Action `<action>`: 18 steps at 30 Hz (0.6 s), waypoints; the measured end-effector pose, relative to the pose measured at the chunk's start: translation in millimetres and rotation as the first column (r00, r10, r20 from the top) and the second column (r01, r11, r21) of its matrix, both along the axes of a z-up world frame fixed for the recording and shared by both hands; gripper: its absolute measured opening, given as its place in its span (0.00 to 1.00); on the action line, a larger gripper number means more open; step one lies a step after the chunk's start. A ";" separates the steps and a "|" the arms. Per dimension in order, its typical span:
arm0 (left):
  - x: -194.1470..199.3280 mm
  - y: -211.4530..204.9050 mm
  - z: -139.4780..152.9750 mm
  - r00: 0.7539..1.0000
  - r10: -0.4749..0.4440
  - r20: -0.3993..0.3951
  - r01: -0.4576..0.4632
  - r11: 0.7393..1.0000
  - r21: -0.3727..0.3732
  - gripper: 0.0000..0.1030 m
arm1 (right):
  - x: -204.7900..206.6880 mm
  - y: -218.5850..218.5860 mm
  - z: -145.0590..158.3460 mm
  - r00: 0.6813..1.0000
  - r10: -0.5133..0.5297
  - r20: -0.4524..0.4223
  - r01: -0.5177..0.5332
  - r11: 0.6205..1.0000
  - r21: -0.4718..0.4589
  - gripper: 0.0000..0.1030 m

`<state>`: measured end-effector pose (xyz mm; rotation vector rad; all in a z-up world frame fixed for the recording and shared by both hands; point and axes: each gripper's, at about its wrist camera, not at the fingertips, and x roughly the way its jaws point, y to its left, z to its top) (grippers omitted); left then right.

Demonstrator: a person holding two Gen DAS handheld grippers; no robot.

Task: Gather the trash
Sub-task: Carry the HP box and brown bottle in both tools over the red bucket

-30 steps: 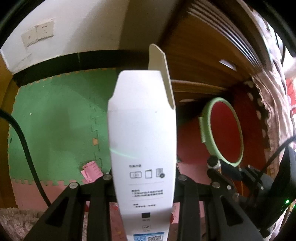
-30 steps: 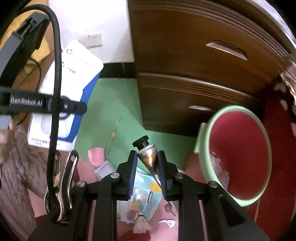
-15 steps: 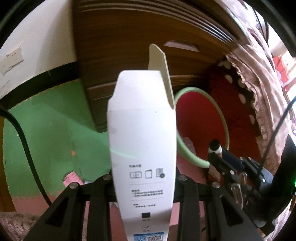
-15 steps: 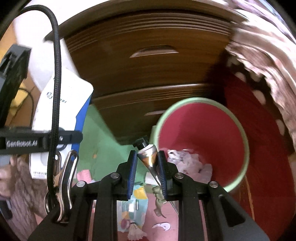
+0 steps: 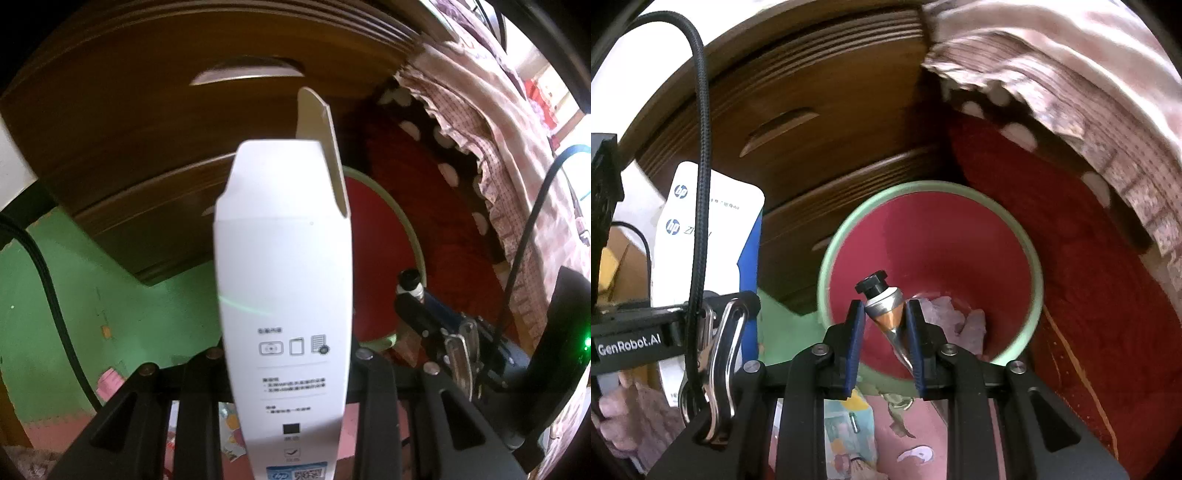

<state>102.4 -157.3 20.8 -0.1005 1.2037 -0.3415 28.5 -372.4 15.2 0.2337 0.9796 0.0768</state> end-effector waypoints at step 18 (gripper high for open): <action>39.9 -64.8 -31.7 0.998 -0.055 -0.017 0.054 0.998 -0.034 0.32 | -10.3 -37.6 -5.3 0.986 -0.167 -0.012 0.167 0.985 0.052 0.23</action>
